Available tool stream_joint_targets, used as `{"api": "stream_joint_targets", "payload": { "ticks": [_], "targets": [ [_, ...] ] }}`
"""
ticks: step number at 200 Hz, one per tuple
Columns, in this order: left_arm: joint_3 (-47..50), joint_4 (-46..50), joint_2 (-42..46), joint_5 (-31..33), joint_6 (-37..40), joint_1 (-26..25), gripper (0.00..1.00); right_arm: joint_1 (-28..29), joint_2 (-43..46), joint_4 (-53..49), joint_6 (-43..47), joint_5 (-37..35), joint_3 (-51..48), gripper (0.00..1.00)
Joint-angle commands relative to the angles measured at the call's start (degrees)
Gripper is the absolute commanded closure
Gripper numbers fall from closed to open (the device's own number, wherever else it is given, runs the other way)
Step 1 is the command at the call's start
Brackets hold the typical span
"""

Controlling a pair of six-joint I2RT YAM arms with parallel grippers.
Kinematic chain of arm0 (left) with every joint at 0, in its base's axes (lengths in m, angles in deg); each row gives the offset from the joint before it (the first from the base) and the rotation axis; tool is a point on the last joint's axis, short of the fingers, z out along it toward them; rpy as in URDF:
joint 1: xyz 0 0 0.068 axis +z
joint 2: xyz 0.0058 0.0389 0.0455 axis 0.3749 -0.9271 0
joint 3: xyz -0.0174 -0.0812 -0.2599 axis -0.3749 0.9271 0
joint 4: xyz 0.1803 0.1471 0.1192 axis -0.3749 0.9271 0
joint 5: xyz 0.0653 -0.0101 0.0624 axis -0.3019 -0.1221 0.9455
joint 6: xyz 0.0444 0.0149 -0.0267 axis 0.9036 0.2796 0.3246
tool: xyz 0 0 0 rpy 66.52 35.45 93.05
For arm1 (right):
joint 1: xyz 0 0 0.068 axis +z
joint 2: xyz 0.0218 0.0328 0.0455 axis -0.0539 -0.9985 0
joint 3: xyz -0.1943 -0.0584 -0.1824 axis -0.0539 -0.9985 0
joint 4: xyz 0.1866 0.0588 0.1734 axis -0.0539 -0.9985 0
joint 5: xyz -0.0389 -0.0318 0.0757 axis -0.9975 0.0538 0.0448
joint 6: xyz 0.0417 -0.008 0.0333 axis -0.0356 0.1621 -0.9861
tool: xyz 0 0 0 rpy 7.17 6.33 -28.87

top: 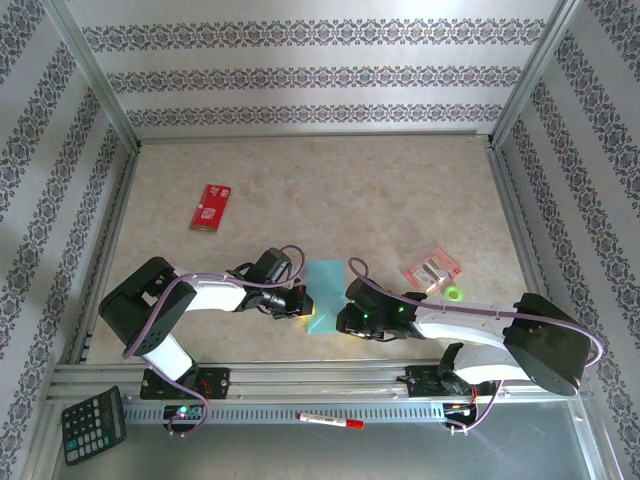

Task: Fold a paper plane with a square sheet of paper (pick it up from the middle)
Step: Fold the triangle a second time at the center of the table.

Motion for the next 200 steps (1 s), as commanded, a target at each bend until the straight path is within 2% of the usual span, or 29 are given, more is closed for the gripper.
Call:
{"api": "stream_joint_targets", "payload": {
  "ticks": [1,200],
  "targets": [
    [2.3,3.6,-2.9,3.4,1.7,0.4,1.0,0.9,-1.3,4.8,-1.1,-0.4,-1.2,0.72],
    [2.3,4.1,-3.7,2.7,1.9,0.4,1.0,-0.5,1.5,15.1,-1.4,0.6,-4.3,0.77]
  ]
}}
